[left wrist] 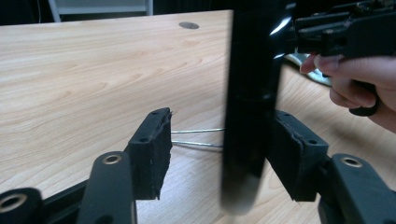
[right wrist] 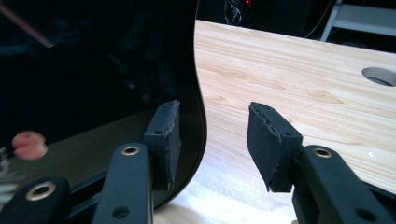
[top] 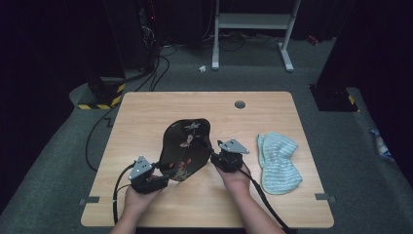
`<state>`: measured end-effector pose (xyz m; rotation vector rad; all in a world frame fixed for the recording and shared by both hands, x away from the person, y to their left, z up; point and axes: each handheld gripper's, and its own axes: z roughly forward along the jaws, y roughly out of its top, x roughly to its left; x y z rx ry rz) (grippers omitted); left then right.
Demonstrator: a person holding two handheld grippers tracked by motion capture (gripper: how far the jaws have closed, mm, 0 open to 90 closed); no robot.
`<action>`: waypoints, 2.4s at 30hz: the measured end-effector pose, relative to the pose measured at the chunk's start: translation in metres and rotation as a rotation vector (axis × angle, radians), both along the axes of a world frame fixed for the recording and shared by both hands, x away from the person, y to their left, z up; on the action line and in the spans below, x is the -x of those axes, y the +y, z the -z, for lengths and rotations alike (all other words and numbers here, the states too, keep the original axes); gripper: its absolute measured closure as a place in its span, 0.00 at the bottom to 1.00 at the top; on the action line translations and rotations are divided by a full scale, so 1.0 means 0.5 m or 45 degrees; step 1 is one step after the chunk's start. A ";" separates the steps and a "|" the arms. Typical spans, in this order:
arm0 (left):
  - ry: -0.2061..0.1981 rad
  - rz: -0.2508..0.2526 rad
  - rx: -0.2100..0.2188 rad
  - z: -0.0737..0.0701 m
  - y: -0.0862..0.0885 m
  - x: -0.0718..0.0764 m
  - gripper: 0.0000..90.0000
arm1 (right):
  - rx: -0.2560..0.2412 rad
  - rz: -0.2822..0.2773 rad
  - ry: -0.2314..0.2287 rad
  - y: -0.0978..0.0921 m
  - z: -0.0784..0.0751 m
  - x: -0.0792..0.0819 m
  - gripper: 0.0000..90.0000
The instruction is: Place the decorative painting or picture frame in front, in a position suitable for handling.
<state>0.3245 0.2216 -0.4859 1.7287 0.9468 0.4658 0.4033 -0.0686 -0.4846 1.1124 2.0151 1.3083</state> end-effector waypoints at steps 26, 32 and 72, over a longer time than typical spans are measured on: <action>-0.079 0.132 0.023 -0.053 -0.018 -0.012 0.90 | -0.012 -0.067 0.017 -0.123 0.042 0.174 0.58; -0.094 0.092 0.040 -0.053 -0.024 -0.008 0.90 | -0.024 -0.065 0.032 -0.123 0.046 0.175 0.58; -0.098 -0.152 0.134 -0.035 0.070 0.038 0.89 | -0.027 -0.062 0.039 -0.124 0.044 0.178 0.57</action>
